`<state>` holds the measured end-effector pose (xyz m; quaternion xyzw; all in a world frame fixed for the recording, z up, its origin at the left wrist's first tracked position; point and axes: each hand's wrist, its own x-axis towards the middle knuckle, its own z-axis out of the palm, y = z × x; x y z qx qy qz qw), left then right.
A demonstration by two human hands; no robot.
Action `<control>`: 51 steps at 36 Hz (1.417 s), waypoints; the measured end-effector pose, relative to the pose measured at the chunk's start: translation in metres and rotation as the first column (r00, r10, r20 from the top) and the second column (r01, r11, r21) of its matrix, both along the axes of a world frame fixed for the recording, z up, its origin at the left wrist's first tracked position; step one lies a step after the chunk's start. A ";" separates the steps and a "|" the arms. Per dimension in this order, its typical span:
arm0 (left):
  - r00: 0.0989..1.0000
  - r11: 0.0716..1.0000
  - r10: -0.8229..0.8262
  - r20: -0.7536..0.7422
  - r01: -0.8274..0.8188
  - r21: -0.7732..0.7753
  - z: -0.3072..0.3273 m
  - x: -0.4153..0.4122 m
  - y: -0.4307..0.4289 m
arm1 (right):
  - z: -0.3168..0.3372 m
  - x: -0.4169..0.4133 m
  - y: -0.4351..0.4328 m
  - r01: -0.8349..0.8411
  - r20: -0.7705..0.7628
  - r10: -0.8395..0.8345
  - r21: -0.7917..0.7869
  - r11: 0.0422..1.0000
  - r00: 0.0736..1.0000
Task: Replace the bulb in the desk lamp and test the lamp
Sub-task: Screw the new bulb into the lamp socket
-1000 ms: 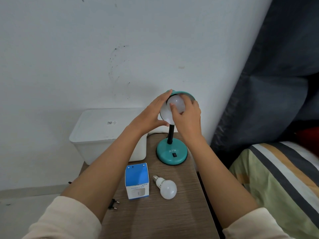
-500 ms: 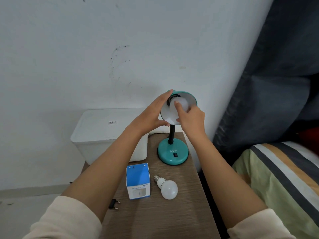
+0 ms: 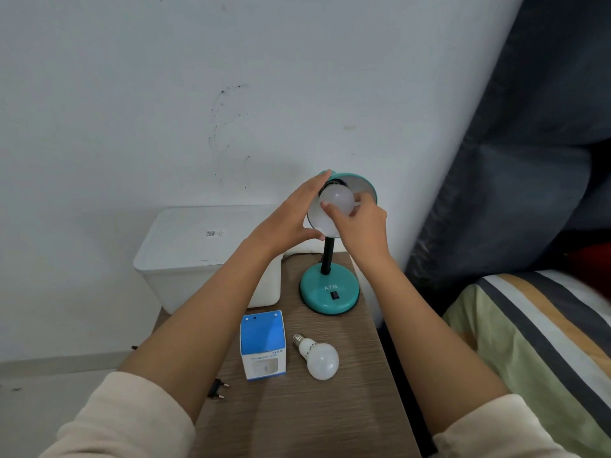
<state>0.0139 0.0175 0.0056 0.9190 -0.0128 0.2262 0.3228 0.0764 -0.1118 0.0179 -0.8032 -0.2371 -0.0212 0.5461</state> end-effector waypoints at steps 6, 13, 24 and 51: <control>1.000 1.000 0.000 0.006 0.000 0.012 0.000 0.001 -0.003 | 0.001 0.000 -0.002 0.009 -0.025 -0.008 0.062 0.998 1.000; 1.000 1.000 -0.003 0.010 0.003 0.011 0.000 0.001 -0.004 | 0.002 0.001 -0.004 0.006 -0.042 -0.006 -0.018 1.000 0.999; 1.000 1.000 -0.009 0.015 0.010 -0.015 -0.001 0.001 -0.005 | -0.001 -0.005 -0.007 0.022 0.165 0.005 -0.159 0.987 0.986; 0.998 0.995 0.064 0.023 -0.066 0.073 -0.001 -0.008 -0.009 | -0.004 -0.014 -0.006 0.013 0.142 0.003 -0.113 0.994 0.990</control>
